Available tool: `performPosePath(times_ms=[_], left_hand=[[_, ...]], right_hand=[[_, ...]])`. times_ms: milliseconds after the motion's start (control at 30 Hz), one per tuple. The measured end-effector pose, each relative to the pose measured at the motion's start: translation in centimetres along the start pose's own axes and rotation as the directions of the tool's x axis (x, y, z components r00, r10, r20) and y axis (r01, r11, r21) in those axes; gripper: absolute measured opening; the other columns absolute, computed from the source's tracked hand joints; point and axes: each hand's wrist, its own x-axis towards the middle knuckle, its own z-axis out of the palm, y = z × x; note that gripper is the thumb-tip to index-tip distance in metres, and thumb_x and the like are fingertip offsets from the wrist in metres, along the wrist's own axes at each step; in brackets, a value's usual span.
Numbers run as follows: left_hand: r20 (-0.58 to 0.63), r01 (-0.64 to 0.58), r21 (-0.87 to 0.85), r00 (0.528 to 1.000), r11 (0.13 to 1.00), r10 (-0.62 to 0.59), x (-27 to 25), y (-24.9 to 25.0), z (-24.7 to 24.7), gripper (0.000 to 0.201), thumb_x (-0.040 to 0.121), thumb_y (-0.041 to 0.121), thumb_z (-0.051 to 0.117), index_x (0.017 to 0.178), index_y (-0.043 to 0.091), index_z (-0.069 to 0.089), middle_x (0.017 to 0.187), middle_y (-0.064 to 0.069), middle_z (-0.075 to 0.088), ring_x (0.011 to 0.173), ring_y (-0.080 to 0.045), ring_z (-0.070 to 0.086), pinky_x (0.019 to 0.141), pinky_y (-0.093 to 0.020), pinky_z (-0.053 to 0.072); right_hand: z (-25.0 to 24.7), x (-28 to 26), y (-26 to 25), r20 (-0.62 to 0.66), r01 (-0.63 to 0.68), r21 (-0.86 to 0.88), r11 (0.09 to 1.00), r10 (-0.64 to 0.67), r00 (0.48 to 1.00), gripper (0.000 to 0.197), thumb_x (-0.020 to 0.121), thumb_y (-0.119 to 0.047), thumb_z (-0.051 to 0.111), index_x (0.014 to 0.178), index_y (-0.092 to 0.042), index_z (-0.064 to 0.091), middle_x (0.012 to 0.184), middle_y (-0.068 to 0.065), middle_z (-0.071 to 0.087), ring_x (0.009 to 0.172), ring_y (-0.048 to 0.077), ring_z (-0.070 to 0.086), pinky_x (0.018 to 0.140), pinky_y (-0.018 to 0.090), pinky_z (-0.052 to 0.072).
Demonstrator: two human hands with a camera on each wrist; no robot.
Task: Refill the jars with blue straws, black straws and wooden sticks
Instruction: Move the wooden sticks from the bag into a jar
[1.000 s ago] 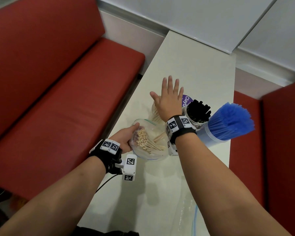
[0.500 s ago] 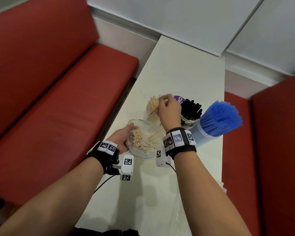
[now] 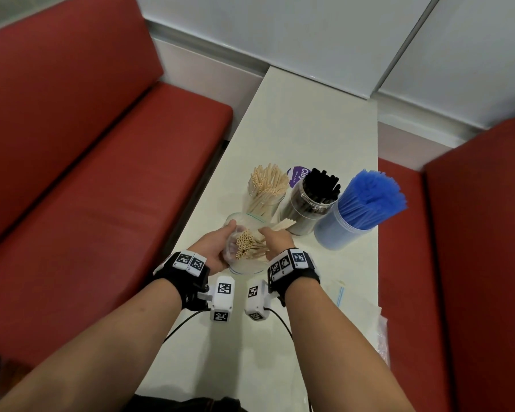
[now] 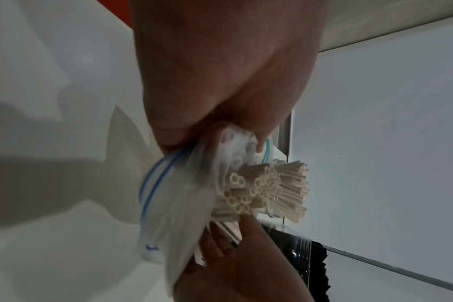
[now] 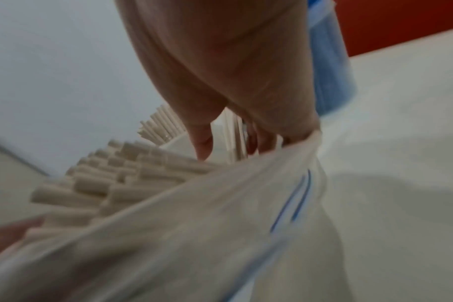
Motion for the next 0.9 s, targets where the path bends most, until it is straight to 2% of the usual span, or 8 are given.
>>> performPosePath(times_ms=[133,267,333,433,567,633,800,900], left_hand=[[-0.001,0.024,0.052,1.0,0.998,-0.024,-0.2,-0.2,-0.2,0.033,0.103,0.048,0.052,0.095,0.019,0.065,0.074,-0.005,0.058,0.058,-0.014,0.049,0.059,-0.028,0.044],[-0.017,-0.002,-0.001,1.0,1.0,0.002,0.3,0.5,-1.2,0.033,0.103,0.048,0.053,0.098,0.018,0.066,0.094,-0.011,0.062,0.083,-0.023,0.057,0.085,-0.04,0.049],[-0.027,-0.021,-0.037,0.999,0.999,0.02,0.6,1.0,-1.5,0.033,0.104,0.047,0.051,0.097,0.019,0.066,0.094,-0.012,0.07,0.085,-0.025,0.065,0.098,-0.045,0.051],[-0.034,-0.043,-0.083,0.999,0.996,0.041,1.0,1.6,-1.9,0.034,0.106,0.046,0.048,0.105,0.017,0.066,0.093,-0.013,0.076,0.08,-0.027,0.073,0.078,-0.041,0.061],[-0.051,-0.035,-0.088,0.998,0.995,0.031,1.4,1.9,-1.7,0.037,0.105,0.046,0.048,0.117,0.017,0.067,0.092,-0.012,0.074,0.079,-0.025,0.071,0.066,-0.037,0.061],[-0.054,-0.028,-0.098,0.998,0.995,0.023,1.5,1.9,-1.4,0.034,0.106,0.045,0.048,0.11,0.018,0.069,0.089,-0.013,0.077,0.079,-0.028,0.074,0.062,-0.038,0.062],[-0.059,-0.019,-0.073,0.998,0.997,0.014,1.6,1.5,-1.3,0.034,0.104,0.047,0.051,0.109,0.019,0.07,0.107,-0.017,0.073,0.096,-0.033,0.069,0.088,-0.049,0.055],[-0.068,-0.006,-0.088,0.998,0.996,0.0,1.4,1.8,-1.5,0.034,0.104,0.046,0.051,0.11,0.018,0.07,0.118,-0.019,0.069,0.109,-0.036,0.066,0.09,-0.051,0.054]], right_hand=[[0.9,0.4,0.5,-0.175,0.069,0.229,0.971,-0.029,0.984,0.018,0.09,-0.015,0.066,0.105,-0.006,0.062,0.085,0.004,0.063,0.074,0.022,0.059,0.073,0.032,0.042],[1.4,0.4,0.1,-0.184,0.23,0.198,0.953,-0.195,0.964,0.011,0.091,-0.013,0.057,0.088,-0.007,0.066,0.104,0.013,0.066,0.098,0.032,0.059,0.087,0.04,0.047],[1.1,0.2,0.0,-0.116,0.394,0.12,0.911,-0.382,0.917,0.02,0.096,-0.017,0.054,0.08,-0.015,0.065,0.102,0.01,0.07,0.097,0.025,0.061,0.088,0.039,0.047],[0.0,0.0,0.3,0.138,0.562,-0.016,0.827,-0.554,0.821,0.026,0.105,-0.025,0.048,0.088,-0.019,0.066,0.092,0.0,0.07,0.088,0.011,0.061,0.081,0.028,0.046],[-0.7,-0.1,0.7,0.454,0.61,-0.194,0.768,-0.481,0.75,0.01,0.101,-0.012,0.057,0.107,-0.018,0.061,0.1,0.003,0.064,0.092,0.015,0.058,0.084,0.031,0.05],[-0.7,-0.2,1.2,0.558,0.592,-0.242,0.769,-0.389,0.733,0.036,0.089,0.008,0.059,0.118,-0.013,0.055,0.098,0.0,0.058,0.091,0.015,0.054,0.076,0.02,0.046],[-0.1,-0.6,2.6,0.535,0.677,-0.372,0.634,-0.449,0.715,0.049,0.082,0.017,0.06,0.128,0.001,0.055,0.109,0.018,0.063,0.095,0.019,0.054,0.07,0.001,0.038],[-0.1,-0.5,2.8,0.526,0.683,-0.286,0.673,-0.485,0.698,0.039,0.087,0.017,0.059,0.125,0.01,0.052,0.119,0.029,0.059,0.097,0.018,0.051,0.07,-0.001,0.04]])
